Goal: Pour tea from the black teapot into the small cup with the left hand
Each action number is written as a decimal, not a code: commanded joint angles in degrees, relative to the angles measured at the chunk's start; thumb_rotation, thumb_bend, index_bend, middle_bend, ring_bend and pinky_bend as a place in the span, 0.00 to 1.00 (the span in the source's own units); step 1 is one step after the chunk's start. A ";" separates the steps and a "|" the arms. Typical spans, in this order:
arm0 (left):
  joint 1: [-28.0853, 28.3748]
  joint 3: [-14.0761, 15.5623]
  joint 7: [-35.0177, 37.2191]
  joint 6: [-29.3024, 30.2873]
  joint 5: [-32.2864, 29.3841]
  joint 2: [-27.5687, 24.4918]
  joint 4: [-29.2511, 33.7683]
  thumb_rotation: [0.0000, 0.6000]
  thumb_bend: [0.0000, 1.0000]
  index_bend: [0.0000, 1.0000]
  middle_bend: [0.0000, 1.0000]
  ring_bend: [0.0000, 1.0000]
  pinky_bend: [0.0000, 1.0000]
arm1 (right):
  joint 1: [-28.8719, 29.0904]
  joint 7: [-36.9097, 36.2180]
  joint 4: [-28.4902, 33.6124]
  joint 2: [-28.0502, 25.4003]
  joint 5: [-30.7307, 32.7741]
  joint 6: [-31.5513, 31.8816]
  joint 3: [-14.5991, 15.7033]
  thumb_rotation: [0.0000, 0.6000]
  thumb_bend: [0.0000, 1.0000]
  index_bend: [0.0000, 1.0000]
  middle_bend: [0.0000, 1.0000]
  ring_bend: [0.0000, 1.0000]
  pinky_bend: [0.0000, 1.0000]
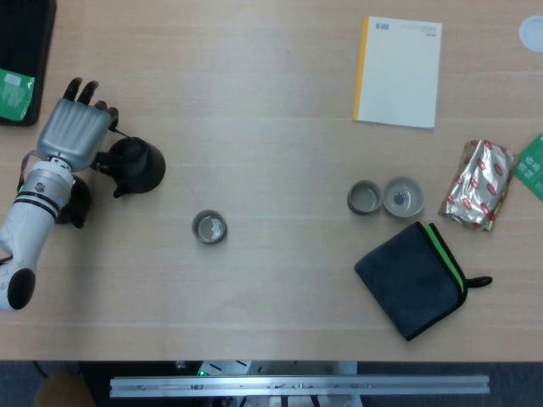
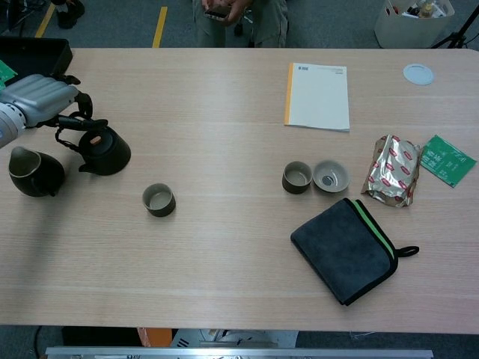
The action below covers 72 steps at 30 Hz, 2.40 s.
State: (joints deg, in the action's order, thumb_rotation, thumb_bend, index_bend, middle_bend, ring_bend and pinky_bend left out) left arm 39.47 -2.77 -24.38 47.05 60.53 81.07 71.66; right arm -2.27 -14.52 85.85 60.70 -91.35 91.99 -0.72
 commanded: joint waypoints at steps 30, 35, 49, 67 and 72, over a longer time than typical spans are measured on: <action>-4.50 1.93 0.97 5.37 1.13 -9.50 9.20 0.00 0.13 0.35 0.34 0.08 0.06 | 0.14 -0.15 0.14 -0.07 -0.67 0.45 0.03 1.00 0.05 0.33 0.32 0.20 0.24; -5.70 2.20 3.96 5.37 2.31 -9.45 7.38 0.00 0.13 0.34 0.28 0.08 0.06 | 0.49 0.05 0.24 0.06 -0.95 0.07 0.07 1.00 0.05 0.33 0.32 0.20 0.24; -5.17 1.23 6.22 1.98 1.92 -5.45 2.97 0.00 0.13 0.28 0.24 0.08 0.06 | 0.06 0.19 0.36 0.02 -0.60 0.42 0.23 1.00 0.05 0.33 0.32 0.20 0.24; -6.63 3.32 2.65 2.82 1.94 -9.73 11.71 0.00 0.13 0.33 0.36 0.09 0.06 | 0.16 -0.35 -0.36 0.41 -0.62 0.24 0.23 1.00 0.05 0.33 0.32 0.20 0.24; -7.27 4.01 2.84 3.63 3.29 -11.07 14.75 0.00 0.13 0.33 0.36 0.09 0.06 | 0.18 -0.47 -0.50 0.46 -0.67 0.27 0.23 1.00 0.05 0.33 0.32 0.20 0.24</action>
State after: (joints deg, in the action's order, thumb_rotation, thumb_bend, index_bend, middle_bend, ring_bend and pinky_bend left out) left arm 32.47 0.94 -21.56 50.36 63.34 70.50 85.65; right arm -2.09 -14.99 85.36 61.16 -92.02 92.26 -0.48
